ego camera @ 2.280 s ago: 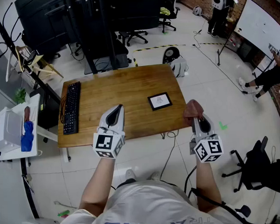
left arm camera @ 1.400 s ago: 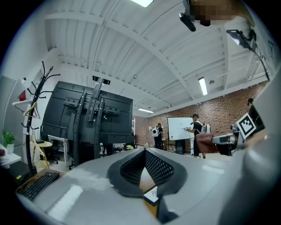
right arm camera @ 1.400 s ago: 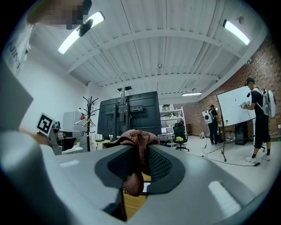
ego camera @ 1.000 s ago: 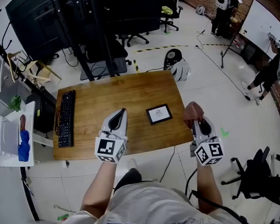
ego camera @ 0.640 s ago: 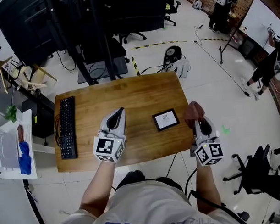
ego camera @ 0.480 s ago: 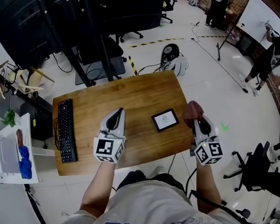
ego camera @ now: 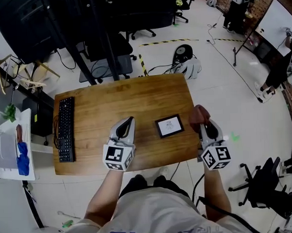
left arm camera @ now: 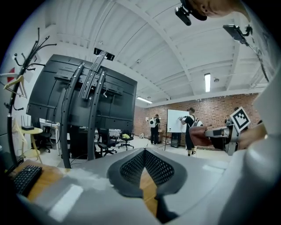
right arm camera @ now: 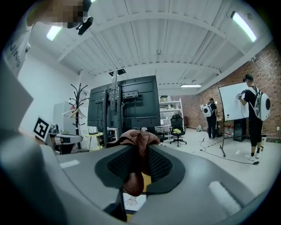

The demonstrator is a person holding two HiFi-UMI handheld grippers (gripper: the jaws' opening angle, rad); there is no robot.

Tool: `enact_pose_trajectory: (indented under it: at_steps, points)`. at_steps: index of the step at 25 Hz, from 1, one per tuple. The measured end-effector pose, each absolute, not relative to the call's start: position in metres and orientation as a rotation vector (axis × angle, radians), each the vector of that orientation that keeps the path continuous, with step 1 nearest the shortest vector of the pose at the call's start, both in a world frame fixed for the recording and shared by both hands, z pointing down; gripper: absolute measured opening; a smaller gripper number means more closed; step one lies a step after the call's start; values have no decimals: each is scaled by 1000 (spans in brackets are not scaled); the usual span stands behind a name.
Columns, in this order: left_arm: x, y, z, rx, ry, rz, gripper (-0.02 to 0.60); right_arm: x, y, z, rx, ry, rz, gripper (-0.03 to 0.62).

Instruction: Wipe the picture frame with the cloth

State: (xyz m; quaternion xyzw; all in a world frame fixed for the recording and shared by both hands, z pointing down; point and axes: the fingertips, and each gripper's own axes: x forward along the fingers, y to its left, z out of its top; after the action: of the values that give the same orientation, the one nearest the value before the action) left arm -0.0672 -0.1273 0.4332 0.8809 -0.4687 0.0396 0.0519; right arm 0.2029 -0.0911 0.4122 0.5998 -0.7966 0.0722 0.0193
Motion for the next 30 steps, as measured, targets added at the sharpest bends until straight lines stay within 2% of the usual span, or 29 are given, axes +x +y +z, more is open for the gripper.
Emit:
enact_pose_trajectory:
  at_steps: [15,30]
  points:
    - [20,-110,561,2592,-1228,402,5,208,-118,465,1710,-2489,359,81]
    - [63,-91,677,2503,-970,778,5,192,-121,493,1620,-2486,430,81]
